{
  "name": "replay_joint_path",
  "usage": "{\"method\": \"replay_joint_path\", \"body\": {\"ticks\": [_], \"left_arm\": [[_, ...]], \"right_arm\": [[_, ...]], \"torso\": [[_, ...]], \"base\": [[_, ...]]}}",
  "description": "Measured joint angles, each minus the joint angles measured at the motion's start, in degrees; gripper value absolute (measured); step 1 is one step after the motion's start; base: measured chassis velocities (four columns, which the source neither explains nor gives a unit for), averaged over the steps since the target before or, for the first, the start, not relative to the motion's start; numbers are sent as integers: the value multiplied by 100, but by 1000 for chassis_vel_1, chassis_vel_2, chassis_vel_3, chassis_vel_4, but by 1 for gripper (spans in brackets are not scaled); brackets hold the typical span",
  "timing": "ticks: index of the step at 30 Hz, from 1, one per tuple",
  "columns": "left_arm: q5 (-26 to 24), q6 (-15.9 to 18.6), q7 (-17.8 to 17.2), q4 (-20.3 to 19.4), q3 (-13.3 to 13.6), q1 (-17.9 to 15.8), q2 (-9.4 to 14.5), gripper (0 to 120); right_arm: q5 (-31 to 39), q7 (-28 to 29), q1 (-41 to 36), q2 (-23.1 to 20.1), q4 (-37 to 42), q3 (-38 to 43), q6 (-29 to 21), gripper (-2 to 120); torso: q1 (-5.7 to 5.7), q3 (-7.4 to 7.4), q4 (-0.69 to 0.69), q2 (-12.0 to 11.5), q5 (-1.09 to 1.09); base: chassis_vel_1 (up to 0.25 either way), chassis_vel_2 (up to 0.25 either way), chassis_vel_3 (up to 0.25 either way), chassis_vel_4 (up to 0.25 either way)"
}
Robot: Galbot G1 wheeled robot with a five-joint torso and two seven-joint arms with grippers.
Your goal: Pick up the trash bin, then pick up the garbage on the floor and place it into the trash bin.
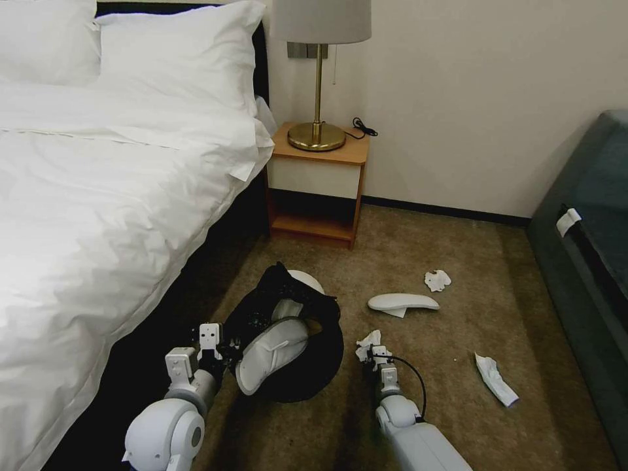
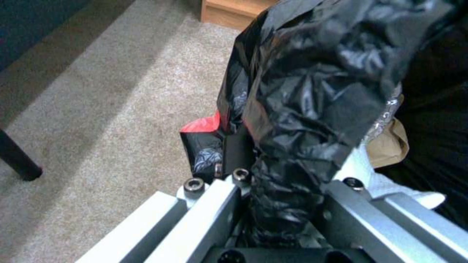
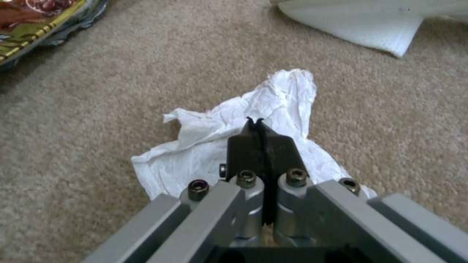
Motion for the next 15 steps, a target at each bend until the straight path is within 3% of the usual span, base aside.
{"method": "replay_joint_path", "body": {"ticks": [15], "left_arm": [[35, -42, 17, 8, 13, -2, -2, 0]], "right_arm": [[-53, 18, 16, 5, -6, 2, 33, 0]], "torso": [[0, 0, 0, 0, 0]], "base": [[0, 0, 0, 0]]}}
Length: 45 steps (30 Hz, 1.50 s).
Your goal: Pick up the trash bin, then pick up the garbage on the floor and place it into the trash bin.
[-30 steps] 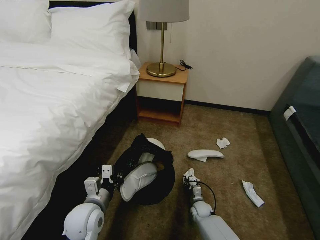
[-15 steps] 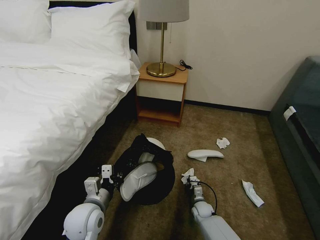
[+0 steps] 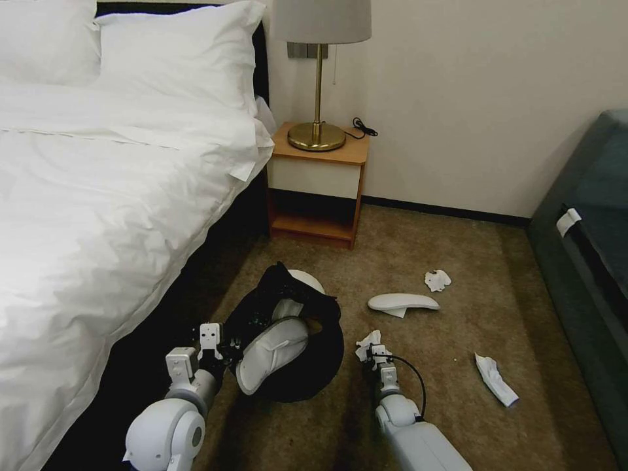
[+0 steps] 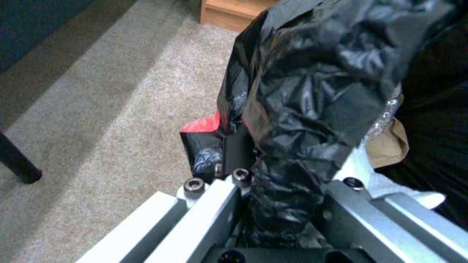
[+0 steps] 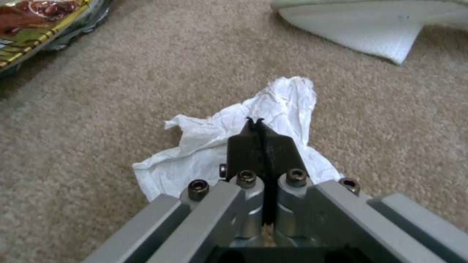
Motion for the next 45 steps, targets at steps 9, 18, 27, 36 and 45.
{"method": "replay_joint_path", "body": {"ticks": [9, 18, 27, 36, 45], "left_arm": [[22, -8, 6, 3, 16, 5, 2, 0], [26, -24, 30, -2, -19, 17, 8, 0], [20, -24, 33, -2, -7, 4, 2, 0], [61, -20, 39, 1, 9, 22, -32, 0], [85, -20, 44, 13, 12, 21, -54, 0]], "right_arm": [[-6, 68, -3, -13, 100, -3, -62, 19], [-52, 75, -37, -9, 101, -10, -71, 50], [-55, 49, -37, 6, 9, 3, -71, 82], [-57, -30, 38, 67, -229, 63, -35, 100], [-40, -90, 106, 99, -382, 83, 2, 100]], "torso": [[0, 0, 0, 0, 0], [0, 0, 0, 0, 0], [0, 0, 0, 0, 0], [0, 0, 0, 0, 0], [0, 0, 0, 0, 0]], "base": [[0, 0, 0, 0], [0, 0, 0, 0], [0, 0, 0, 0], [0, 0, 0, 0], [0, 0, 0, 0]]}}
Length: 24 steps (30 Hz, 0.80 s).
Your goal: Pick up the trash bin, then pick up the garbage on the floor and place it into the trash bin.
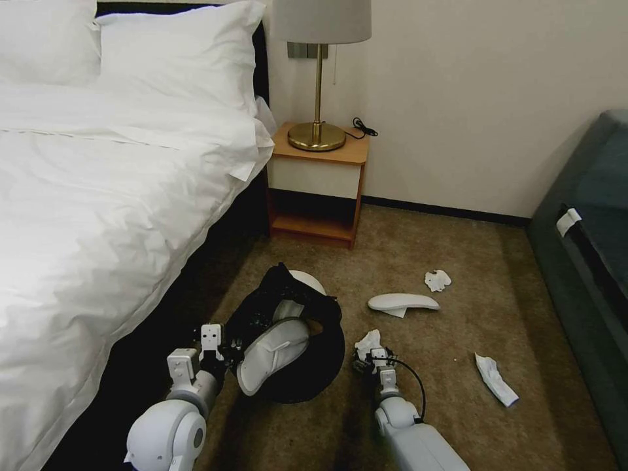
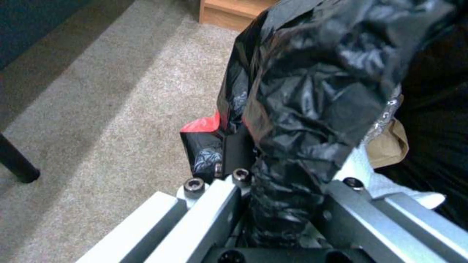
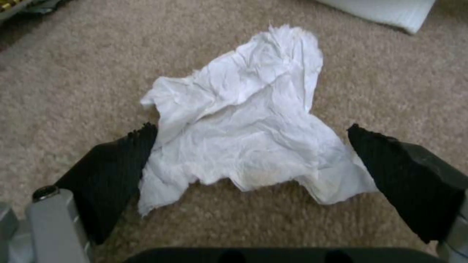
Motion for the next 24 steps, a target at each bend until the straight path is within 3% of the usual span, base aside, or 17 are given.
{"method": "replay_joint_path", "body": {"ticks": [11, 18, 24], "left_arm": [[5, -1, 5, 0, -4, 12, 7, 0], [5, -7, 6, -14, -9, 13, 12, 0], [15, -12, 7, -20, 1, 14, -3, 0]], "right_arm": [[-52, -33, 43, 93, -195, 59, 108, 100], [-69, -67, 22, 98, -183, 54, 141, 81], [-83, -74, 3, 83, -143, 52, 158, 54]], "torso": [[0, -1, -1, 0, -1], [0, -1, 1, 0, 1], [0, 0, 3, 0, 4]], "base": [[0, 0, 0, 0], [0, 0, 0, 0], [0, 0, 0, 0]]}}
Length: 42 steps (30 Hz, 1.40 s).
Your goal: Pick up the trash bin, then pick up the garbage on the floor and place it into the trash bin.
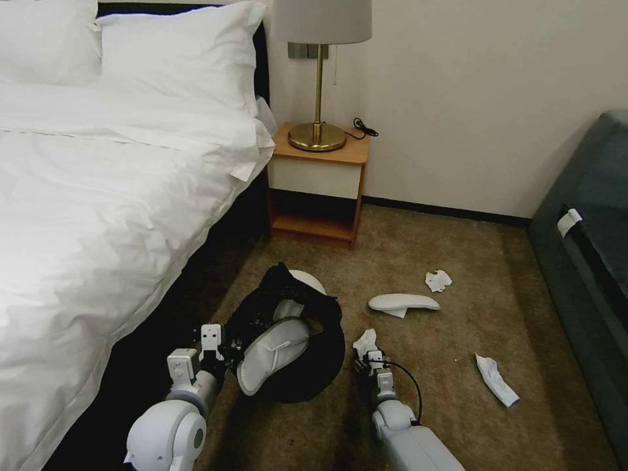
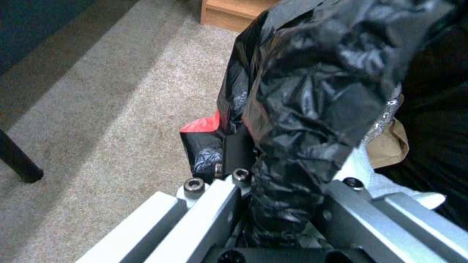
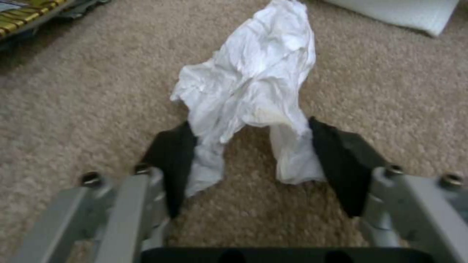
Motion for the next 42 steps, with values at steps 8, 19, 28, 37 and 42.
{"method": "replay_joint_path", "body": {"ticks": [8, 19, 28, 37, 42], "left_arm": [[-1, 12, -10, 1, 11, 1, -1, 0], [-7, 32, -22, 21, 29, -9, 18, 0], [-15, 46, -21, 24, 31, -7, 38, 0], [-297, 489, -277, 72, 107, -1, 137, 0], [-440, 625, -327, 178, 131, -39, 279, 0]], "right_arm": [[1, 8, 1, -25, 7, -1, 11, 29], [5, 14, -9, -70, 31, -15, 22, 0], [-8, 15, -19, -88, 59, -18, 34, 0], [-55, 28, -280, -303, 737, -87, 73, 0], [-273, 52, -524, -480, 1375, -71, 167, 0]], "torso": [[0, 0, -3, 0, -5], [0, 0, -3, 0, -4], [0, 0, -3, 0, -4], [0, 0, -3, 0, -4], [0, 0, -3, 0, -4]], "base": [[0, 0, 0, 0], [0, 0, 0, 0], [0, 0, 0, 0], [0, 0, 0, 0], [0, 0, 0, 0]]}}
